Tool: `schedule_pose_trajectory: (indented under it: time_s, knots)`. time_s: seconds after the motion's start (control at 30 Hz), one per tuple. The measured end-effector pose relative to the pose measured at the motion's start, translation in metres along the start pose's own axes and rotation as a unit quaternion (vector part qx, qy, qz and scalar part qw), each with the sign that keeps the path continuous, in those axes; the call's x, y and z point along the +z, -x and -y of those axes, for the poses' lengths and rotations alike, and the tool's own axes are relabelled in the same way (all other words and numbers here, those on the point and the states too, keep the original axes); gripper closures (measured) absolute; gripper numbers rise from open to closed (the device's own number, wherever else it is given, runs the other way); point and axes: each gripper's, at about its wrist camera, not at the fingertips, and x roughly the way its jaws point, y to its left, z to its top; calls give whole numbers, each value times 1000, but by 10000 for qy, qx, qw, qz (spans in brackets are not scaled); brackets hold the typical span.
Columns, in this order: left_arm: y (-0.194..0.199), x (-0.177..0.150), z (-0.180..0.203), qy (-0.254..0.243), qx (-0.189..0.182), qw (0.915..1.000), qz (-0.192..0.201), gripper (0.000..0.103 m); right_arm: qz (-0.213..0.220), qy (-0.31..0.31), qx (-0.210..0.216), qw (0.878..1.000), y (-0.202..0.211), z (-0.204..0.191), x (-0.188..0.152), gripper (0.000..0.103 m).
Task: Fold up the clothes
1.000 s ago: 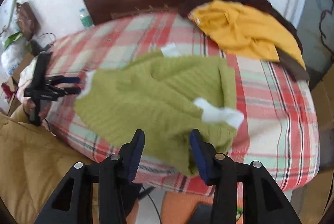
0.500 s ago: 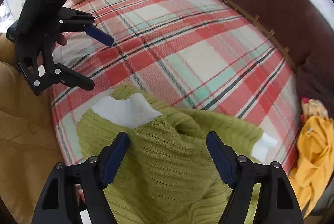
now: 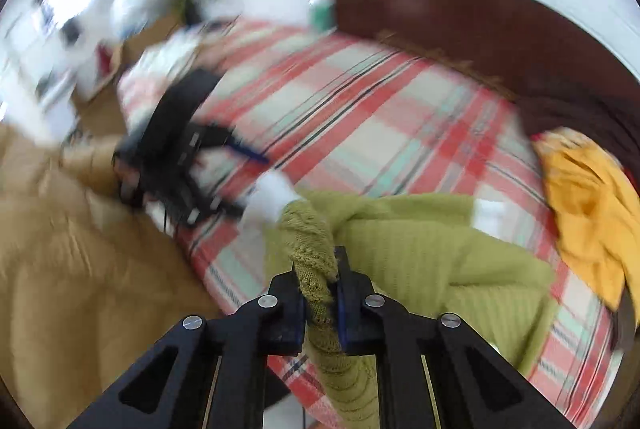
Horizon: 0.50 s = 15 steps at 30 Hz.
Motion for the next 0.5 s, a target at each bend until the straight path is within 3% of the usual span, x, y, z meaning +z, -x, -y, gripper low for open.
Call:
schedule_pose_trajectory:
  time_s: [0.13, 0.3, 0.5]
  knots:
    - [0, 7, 31, -797, -269, 9962, 203, 9, 502, -844, -76, 9951, 21, 23, -16, 93]
    - [7, 3, 61, -1786, -227, 9826, 448, 9, 690, -1460, -80, 9868, 19, 41, -25, 93]
    - [-2, 6, 64, -2004, 201, 9781, 522, 9, 1196, -1801, 291, 9759, 27, 59, -22, 93]
